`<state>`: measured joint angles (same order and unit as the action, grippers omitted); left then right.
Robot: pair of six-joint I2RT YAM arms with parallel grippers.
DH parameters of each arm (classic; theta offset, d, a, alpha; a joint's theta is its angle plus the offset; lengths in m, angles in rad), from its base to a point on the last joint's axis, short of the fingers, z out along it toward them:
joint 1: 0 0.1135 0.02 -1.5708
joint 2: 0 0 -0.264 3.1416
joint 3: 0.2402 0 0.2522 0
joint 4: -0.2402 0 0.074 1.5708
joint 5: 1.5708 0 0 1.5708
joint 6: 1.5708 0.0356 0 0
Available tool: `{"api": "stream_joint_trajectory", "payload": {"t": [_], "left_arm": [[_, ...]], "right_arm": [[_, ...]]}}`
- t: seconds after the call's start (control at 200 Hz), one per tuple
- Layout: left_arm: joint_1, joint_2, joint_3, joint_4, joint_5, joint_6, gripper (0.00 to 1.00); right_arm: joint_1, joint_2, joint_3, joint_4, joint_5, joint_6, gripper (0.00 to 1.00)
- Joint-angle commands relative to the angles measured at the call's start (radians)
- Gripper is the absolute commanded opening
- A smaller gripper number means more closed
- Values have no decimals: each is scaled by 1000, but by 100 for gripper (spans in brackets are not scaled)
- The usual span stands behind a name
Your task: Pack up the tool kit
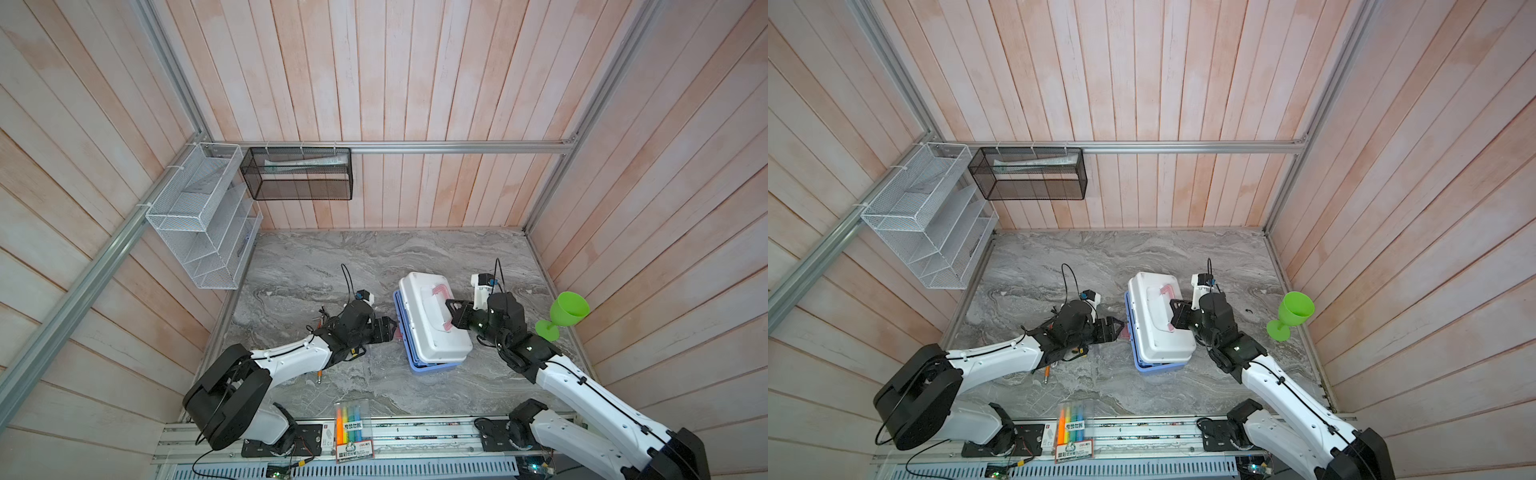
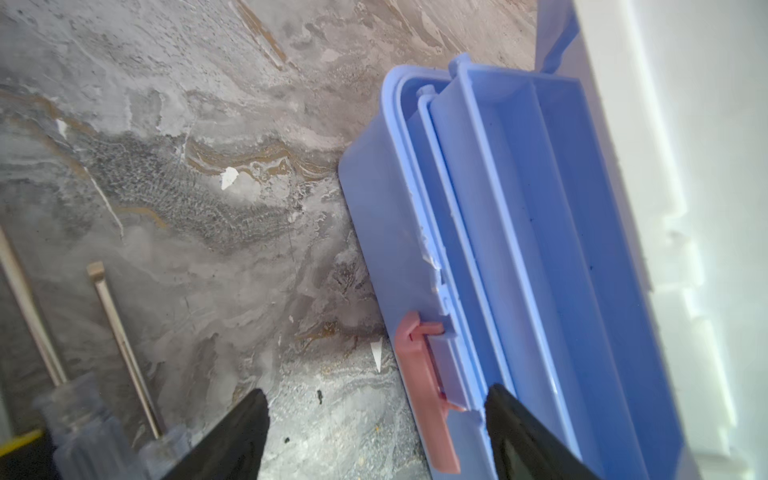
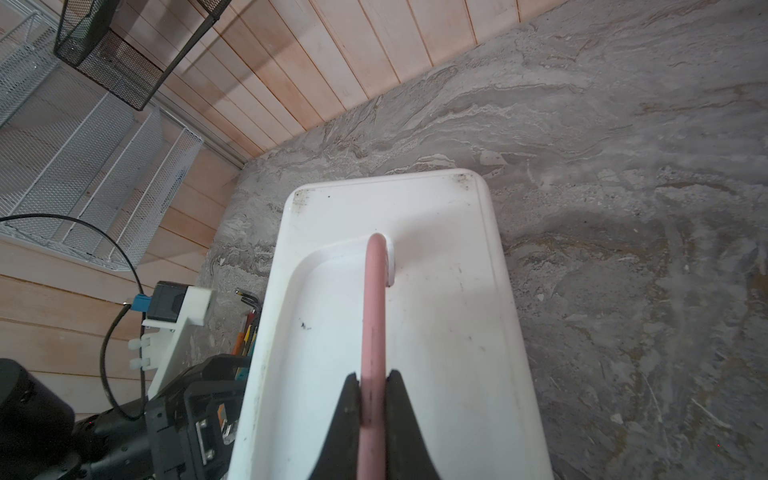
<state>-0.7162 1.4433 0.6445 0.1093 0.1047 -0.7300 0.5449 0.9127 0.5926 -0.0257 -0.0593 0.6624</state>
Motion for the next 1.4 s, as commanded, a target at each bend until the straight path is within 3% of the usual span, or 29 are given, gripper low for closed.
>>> {"api": "stream_joint_trajectory", "payload": {"t": [0.0,0.62,0.9,1.055,1.391], "left_arm": [[3,28,36,14,23,-3,84],[2,112,33,99,95,-14,84],[1,163,61,37,75,-5,83],[1,209,71,28,92,3,83],[7,254,54,-14,63,-20,83]], "right_arm": [[-5,-9,3,104,-21,7,0],[-11,-3,-13,116,-29,14,0],[-15,-2,-4,111,-30,16,0],[-23,9,50,23,-1,-39,0],[-160,-45,73,-104,-46,-109,0]]}}
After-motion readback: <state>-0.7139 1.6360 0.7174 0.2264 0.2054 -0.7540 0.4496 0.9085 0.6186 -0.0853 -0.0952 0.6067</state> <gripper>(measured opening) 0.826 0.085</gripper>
